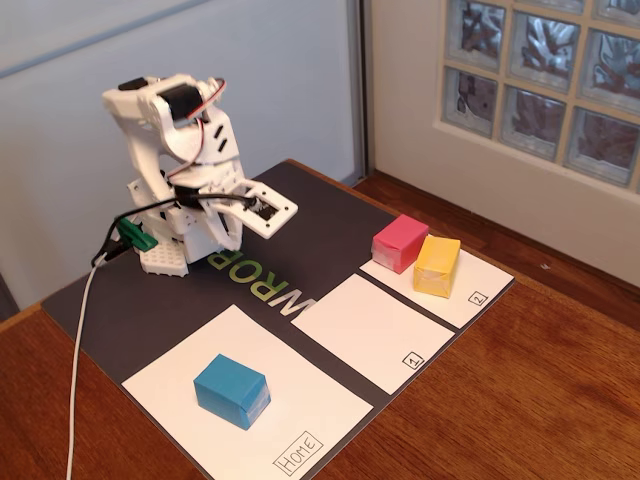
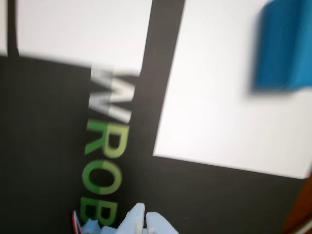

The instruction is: Move box blue to zone 1

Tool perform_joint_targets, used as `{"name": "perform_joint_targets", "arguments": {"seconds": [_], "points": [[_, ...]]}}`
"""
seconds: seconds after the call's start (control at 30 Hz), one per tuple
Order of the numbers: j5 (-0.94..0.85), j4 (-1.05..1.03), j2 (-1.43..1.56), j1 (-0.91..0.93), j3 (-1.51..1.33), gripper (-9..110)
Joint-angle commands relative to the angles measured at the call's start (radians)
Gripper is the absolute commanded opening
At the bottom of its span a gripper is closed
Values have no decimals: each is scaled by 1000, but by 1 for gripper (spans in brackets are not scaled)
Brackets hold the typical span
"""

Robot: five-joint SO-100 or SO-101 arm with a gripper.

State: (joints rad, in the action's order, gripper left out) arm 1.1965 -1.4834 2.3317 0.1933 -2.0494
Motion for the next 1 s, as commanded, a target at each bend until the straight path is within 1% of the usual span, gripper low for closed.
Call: {"name": "perform_joint_targets", "arguments": {"seconds": [0.0,0.17,0.27,0.43,0.7,0.97], "points": [[-129,-41,-178,46,285,0],[-302,-84,-370,127,517,0],[-388,-155,-517,184,690,0],[-488,-229,-721,258,937,0],[-538,-232,-911,336,1126,0],[-566,-216,-1098,371,1220,0]]}}
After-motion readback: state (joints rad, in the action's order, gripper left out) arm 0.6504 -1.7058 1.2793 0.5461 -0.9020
